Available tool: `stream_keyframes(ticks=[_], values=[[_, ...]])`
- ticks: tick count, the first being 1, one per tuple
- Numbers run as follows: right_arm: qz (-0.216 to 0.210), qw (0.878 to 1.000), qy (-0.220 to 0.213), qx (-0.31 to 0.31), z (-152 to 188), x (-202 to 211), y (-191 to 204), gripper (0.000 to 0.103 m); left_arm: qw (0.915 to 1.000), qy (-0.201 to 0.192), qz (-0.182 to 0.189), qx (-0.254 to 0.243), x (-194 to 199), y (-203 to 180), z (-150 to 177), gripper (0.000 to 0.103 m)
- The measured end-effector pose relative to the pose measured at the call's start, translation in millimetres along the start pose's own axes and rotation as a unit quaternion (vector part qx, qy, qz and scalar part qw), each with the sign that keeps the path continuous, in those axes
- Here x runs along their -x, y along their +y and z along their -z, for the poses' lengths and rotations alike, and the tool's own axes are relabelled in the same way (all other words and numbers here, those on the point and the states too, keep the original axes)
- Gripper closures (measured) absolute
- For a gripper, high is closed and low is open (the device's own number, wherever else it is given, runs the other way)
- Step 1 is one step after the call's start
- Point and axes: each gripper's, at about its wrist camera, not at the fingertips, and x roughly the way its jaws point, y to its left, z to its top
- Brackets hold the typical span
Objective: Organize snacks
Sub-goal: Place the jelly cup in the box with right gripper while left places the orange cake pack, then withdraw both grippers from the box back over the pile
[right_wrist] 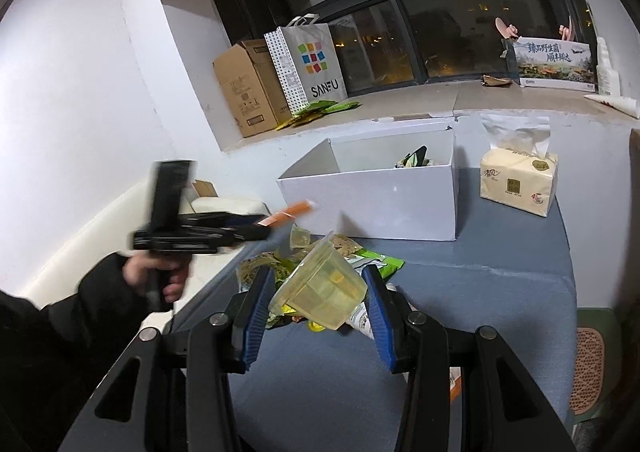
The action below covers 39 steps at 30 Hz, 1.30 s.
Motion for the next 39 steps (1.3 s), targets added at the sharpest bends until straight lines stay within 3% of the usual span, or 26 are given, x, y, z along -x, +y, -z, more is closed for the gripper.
stream_keyframes(ticks=[5, 10, 12, 14, 19, 25, 28, 29, 31, 36, 39], values=[[0.006, 1.000, -0.002, 0.007, -18, -16, 5, 0.054, 0.9963, -0.065, -0.016, 0.055, 27, -6, -17, 0.043], [0.027, 1.000, -0.010, 0.008, -64, -42, 1, 0.054, 0.9891, -0.102, -0.030, 0.101, 17, 6, -59, 0.043], [0.036, 0.999, -0.011, 0.005, -86, -57, -4, 0.054, 0.9843, -0.110, -0.011, 0.138, 2, 19, -77, 0.043], [0.045, 0.999, -0.011, -0.004, -109, -74, -12, 0.054, 0.9831, -0.108, -0.006, 0.148, -16, 27, -96, 0.043], [0.088, 0.996, -0.013, -0.005, -160, -120, -34, 0.054, 0.9809, -0.085, -0.046, 0.169, -74, 57, -140, 0.043], [0.115, 0.992, 0.027, -0.033, -188, -180, -74, 0.054, 0.9759, -0.038, -0.102, 0.189, -125, 85, -147, 0.041], [0.122, 0.992, 0.032, -0.028, -186, -195, -85, 0.053, 0.9771, 0.003, -0.104, 0.185, -146, 91, -145, 0.029], [0.120, 0.991, 0.040, -0.036, -184, -199, -90, 0.049, 0.9764, 0.017, -0.099, 0.191, -150, 92, -143, 0.013], [0.114, 0.990, 0.062, -0.058, -181, -206, -99, 0.000, 0.9765, 0.019, -0.093, 0.193, -148, 90, -139, 0.000], [0.133, 0.989, 0.029, -0.049, -174, -184, -96, 0.000, 0.9819, -0.011, -0.093, 0.165, -122, 75, -144, 0.000], [0.118, 0.991, 0.015, -0.059, -172, -165, -92, 0.000, 0.9860, -0.034, -0.088, 0.137, -96, 59, -148, 0.000]])
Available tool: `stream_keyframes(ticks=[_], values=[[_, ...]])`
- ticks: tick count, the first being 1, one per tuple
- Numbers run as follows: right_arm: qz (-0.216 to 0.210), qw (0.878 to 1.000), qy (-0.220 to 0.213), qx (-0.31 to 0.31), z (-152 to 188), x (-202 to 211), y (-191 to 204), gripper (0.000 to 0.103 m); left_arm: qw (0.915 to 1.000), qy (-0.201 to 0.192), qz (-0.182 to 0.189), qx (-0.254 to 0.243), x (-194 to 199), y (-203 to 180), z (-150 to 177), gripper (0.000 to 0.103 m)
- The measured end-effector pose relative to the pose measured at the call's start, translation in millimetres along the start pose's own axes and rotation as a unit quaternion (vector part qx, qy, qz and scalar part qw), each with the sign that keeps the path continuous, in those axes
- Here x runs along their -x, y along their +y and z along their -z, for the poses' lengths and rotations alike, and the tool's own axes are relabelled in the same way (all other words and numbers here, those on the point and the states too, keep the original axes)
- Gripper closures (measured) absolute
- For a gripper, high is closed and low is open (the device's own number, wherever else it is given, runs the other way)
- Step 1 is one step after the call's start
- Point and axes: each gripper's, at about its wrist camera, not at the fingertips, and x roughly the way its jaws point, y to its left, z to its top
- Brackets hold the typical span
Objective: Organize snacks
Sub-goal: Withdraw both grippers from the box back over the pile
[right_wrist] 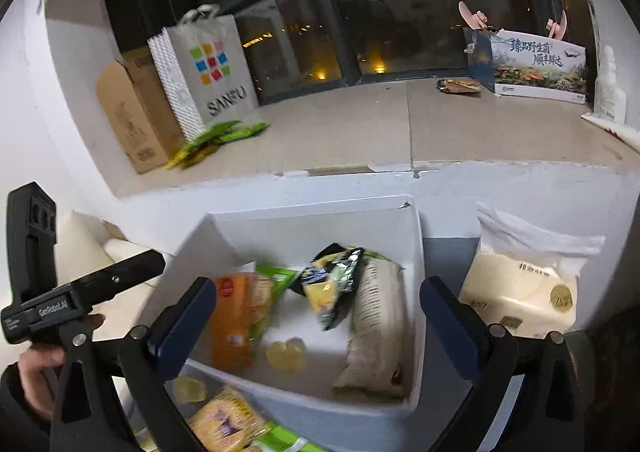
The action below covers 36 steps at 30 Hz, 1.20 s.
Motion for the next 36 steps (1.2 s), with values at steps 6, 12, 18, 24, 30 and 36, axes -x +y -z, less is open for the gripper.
stream_keyframes(ticks=[6, 12, 18, 24, 30, 36], values=[[-0.037, 0.997, -0.074, 0.009, 12, 72, 12, 0.000, 0.9977, -0.047, 0.027, -0.040, 80, -35, 8, 0.000], [-0.046, 0.988, -0.137, 0.053, 43, 149, 40, 0.000, 0.9917, -0.077, 0.034, -0.097, 141, -63, 51, 0.000], [-0.045, 0.983, -0.157, 0.082, 88, 198, 61, 0.000, 0.9901, -0.049, 0.061, -0.116, 177, -74, 108, 0.000], [-0.031, 0.985, -0.164, 0.049, 150, 233, 50, 0.000, 0.9933, -0.047, 0.051, -0.093, 206, -65, 158, 0.000], [0.010, 0.991, -0.124, 0.043, 191, 236, 32, 0.000, 0.9953, -0.041, 0.053, -0.070, 215, -56, 184, 0.000], [0.027, 0.995, -0.079, 0.060, 204, 221, 29, 0.000, 0.9940, -0.043, 0.054, -0.085, 218, -60, 189, 0.000]])
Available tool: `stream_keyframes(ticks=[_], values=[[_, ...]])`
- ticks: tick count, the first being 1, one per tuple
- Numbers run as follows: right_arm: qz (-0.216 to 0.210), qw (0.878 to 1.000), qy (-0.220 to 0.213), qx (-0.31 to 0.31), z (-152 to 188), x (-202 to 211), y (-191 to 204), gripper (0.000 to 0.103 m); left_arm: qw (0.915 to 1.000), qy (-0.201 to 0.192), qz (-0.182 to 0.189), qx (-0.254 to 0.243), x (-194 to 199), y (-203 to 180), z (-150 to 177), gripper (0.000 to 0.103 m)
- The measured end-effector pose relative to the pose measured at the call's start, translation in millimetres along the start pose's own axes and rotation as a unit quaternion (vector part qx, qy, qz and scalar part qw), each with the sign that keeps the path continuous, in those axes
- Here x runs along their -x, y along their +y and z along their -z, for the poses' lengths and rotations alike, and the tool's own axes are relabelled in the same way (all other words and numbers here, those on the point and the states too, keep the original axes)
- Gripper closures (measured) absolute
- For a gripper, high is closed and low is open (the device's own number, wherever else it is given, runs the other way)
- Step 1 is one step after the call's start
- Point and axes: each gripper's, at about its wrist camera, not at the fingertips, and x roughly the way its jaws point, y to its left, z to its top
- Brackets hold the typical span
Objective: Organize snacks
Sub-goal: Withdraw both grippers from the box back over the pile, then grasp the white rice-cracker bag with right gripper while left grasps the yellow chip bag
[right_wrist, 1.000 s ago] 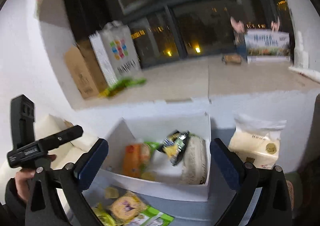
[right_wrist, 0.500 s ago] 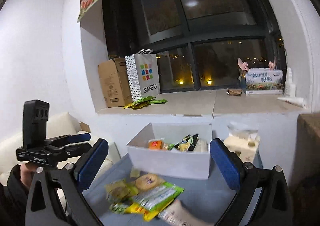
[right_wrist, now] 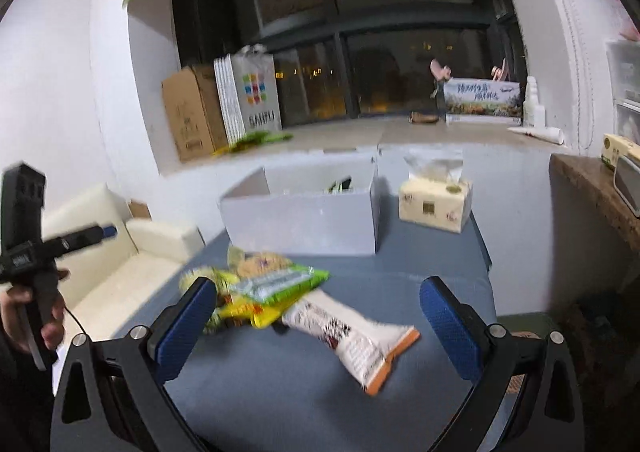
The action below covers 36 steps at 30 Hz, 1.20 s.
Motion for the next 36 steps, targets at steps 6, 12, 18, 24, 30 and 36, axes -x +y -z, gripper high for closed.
stream_keyframes(ticks=[6, 12, 18, 24, 30, 36], values=[[-0.001, 0.999, 0.031, 0.025, 8, -11, 10, 0.000, 1.0000, 0.006, -0.003, -0.004, -2, 1, 1, 0.000], [-0.005, 0.995, 0.060, 0.076, 7, -28, 22, 0.000, 0.9999, 0.006, -0.013, -0.004, -1, 5, 3, 0.000], [-0.017, 0.980, 0.095, 0.173, 0, -72, 31, 0.000, 0.9998, -0.001, -0.020, -0.003, 8, 13, 4, 0.000], [-0.044, 0.963, 0.160, 0.212, 3, -121, 25, 0.000, 0.9997, -0.001, -0.022, 0.011, 11, 24, 7, 0.000], [-0.066, 0.945, 0.232, 0.222, 19, -163, 12, 0.000, 0.9996, 0.008, -0.025, 0.011, 7, 26, 10, 0.000], [-0.072, 0.937, 0.280, 0.197, 38, -189, -4, 0.029, 0.9993, 0.020, -0.031, 0.010, 1, 30, 15, 0.000]])
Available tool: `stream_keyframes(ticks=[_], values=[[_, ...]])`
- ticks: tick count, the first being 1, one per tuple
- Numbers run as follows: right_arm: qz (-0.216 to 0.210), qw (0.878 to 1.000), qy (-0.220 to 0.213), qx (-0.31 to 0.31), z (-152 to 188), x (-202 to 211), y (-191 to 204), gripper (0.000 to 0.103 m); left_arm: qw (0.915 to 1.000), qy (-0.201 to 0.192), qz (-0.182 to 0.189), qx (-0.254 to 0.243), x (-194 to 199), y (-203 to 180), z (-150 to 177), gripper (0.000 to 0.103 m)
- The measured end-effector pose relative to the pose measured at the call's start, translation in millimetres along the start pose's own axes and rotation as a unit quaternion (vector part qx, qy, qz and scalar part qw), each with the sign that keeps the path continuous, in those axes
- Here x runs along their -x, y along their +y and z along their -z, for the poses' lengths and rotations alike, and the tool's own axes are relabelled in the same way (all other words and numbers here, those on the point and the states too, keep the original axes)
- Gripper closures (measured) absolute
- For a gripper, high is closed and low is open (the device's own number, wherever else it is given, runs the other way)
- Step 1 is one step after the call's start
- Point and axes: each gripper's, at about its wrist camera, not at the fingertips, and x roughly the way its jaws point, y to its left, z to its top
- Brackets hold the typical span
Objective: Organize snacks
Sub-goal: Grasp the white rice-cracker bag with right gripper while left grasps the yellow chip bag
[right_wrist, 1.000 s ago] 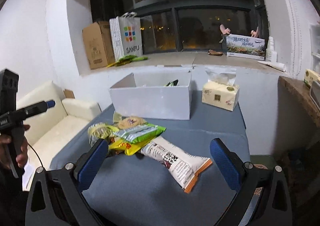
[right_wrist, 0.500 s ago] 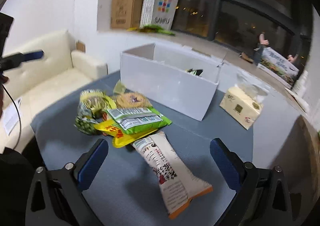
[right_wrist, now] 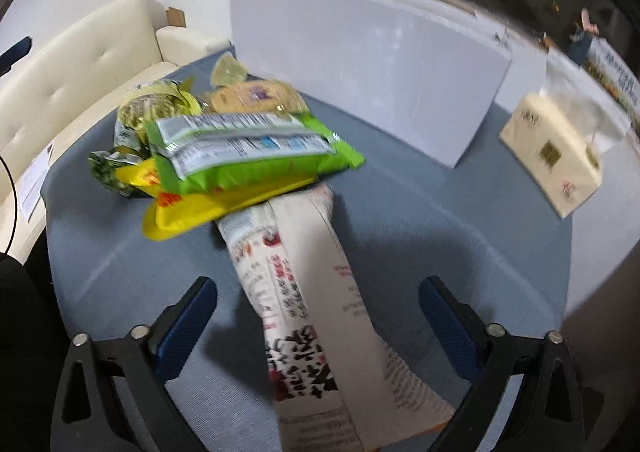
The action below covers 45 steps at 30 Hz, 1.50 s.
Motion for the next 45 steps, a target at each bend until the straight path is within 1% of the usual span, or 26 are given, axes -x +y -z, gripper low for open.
stream_keyframes(ticks=[1, 2, 4, 8, 10, 12, 15, 17, 19, 22, 24, 28, 31, 32, 33, 34, 35, 36, 38, 41, 45], values=[[-0.012, 1.000, 0.010, -0.005, 2, -4, -2, 0.061, 1.0000, 0.002, -0.002, 0.001, -1, 1, 1, 0.000], [-0.020, 1.000, 0.020, -0.008, 4, -8, -2, 0.061, 1.0000, 0.003, -0.003, 0.002, -2, 3, 2, 0.000], [-0.012, 1.000, 0.015, -0.004, 8, -5, 2, 0.064, 0.9999, 0.008, -0.006, 0.005, -5, 6, 4, 0.000], [0.002, 1.000, 0.015, -0.010, 17, 6, 8, 0.064, 0.9997, 0.020, -0.011, 0.006, -11, 12, 8, 0.000], [0.006, 0.999, 0.010, -0.030, 25, 15, 9, 0.065, 0.9993, 0.032, -0.016, -0.002, -18, 15, 11, 0.000], [-0.003, 0.998, -0.001, -0.055, 34, 25, 5, 0.065, 0.9986, 0.050, -0.020, -0.007, -27, 17, 16, 0.000], [-0.015, 0.995, -0.029, -0.090, 48, 44, 5, 0.065, 0.9970, 0.073, -0.022, -0.015, -43, 23, 22, 0.000], [-0.011, 0.990, -0.052, -0.134, 60, 63, 3, 0.064, 0.9954, 0.088, -0.029, -0.021, -57, 26, 25, 0.000], [-0.010, 0.982, -0.083, -0.171, 71, 81, 3, 0.064, 0.9939, 0.105, -0.025, -0.023, -73, 31, 26, 0.000], [-0.014, 0.971, -0.129, -0.202, 80, 104, 4, 0.064, 0.9925, 0.119, -0.016, -0.021, -94, 40, 23, 0.000], [-0.017, 0.966, -0.147, -0.212, 83, 114, 7, 0.065, 0.9908, 0.132, -0.024, -0.021, -108, 45, 20, 0.000], [-0.011, 0.964, -0.166, -0.208, 83, 127, 12, 0.064, 0.9874, 0.155, -0.020, -0.026, -133, 49, 17, 0.000], [-0.013, 0.964, -0.171, -0.204, 79, 129, 17, 0.064, 0.9814, 0.185, -0.038, -0.033, -156, 51, 18, 0.000], [-0.016, 0.963, -0.172, -0.205, 78, 128, 17, 0.064, 0.9799, 0.193, -0.039, -0.032, -162, 51, 20, 0.001], [-0.022, 0.963, -0.174, -0.205, 77, 127, 17, 0.064, 0.9790, 0.199, -0.036, -0.027, -168, 53, 23, 0.002], [-0.025, 0.963, -0.175, -0.204, 76, 126, 19, 0.064, 0.9784, 0.203, -0.033, -0.023, -171, 53, 25, 0.016], [-0.026, 0.963, -0.175, -0.202, 75, 125, 20, 0.064, 0.9774, 0.207, -0.033, -0.022, -172, 53, 28, 0.036], [-0.027, 0.964, -0.173, -0.199, 74, 123, 23, 0.064, 0.9777, 0.206, -0.033, -0.019, -172, 52, 31, 0.036], [-0.029, 0.966, -0.170, -0.192, 73, 119, 27, 0.064, 0.9802, 0.194, -0.034, -0.019, -165, 52, 33, 0.042], [-0.034, 0.968, -0.166, -0.187, 71, 116, 32, 0.064, 0.9868, 0.158, -0.033, 0.003, -143, 58, 33, 0.046], [-0.035, 0.966, -0.171, -0.188, 68, 115, 33, 0.064, 0.9939, 0.102, -0.037, 0.019, -106, 63, 22, 0.047]])
